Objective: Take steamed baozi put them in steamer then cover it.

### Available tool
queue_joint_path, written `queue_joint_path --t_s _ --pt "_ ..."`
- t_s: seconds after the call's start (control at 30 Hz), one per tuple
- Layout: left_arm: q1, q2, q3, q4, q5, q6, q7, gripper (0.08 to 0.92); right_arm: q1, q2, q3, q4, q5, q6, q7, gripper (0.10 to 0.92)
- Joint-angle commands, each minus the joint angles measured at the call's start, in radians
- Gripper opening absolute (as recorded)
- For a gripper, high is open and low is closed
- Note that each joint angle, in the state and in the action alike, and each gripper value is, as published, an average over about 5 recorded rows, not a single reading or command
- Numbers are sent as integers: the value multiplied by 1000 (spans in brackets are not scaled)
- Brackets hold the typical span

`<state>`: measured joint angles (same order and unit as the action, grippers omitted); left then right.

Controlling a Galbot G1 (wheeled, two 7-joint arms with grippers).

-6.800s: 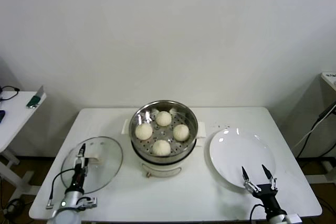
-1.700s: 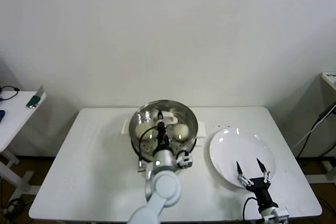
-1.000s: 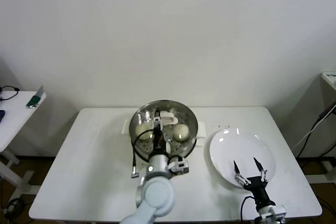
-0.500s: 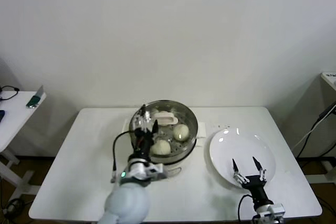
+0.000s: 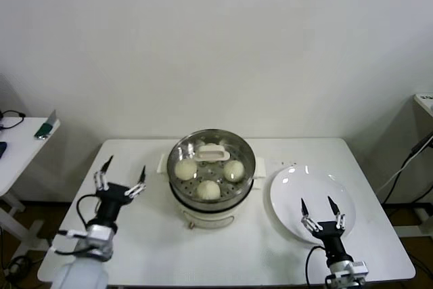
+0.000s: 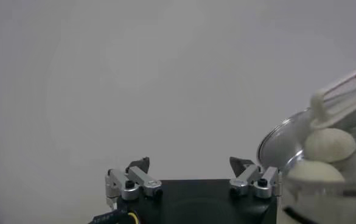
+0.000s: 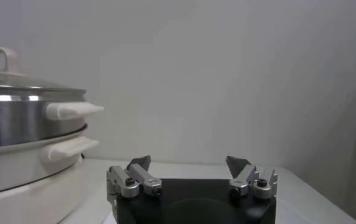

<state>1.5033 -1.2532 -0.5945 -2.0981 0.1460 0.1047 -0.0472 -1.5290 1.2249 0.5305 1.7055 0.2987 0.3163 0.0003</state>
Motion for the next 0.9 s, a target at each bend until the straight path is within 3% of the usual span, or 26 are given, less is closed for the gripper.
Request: queue_joint_path --t_s 0.03,0.43,0.9 --pt "211 0 -188 161 -510 -315 -23 823 18 5 -10 -42 21 23 10 823" --pt "207 -40 -85 225 -433 -377 -20 823 11 1 -12 -61 42 25 12 823" --pt "202 -37 -72 229 -416 -394 -3 823 12 3 -14 -53 38 23 10 823"
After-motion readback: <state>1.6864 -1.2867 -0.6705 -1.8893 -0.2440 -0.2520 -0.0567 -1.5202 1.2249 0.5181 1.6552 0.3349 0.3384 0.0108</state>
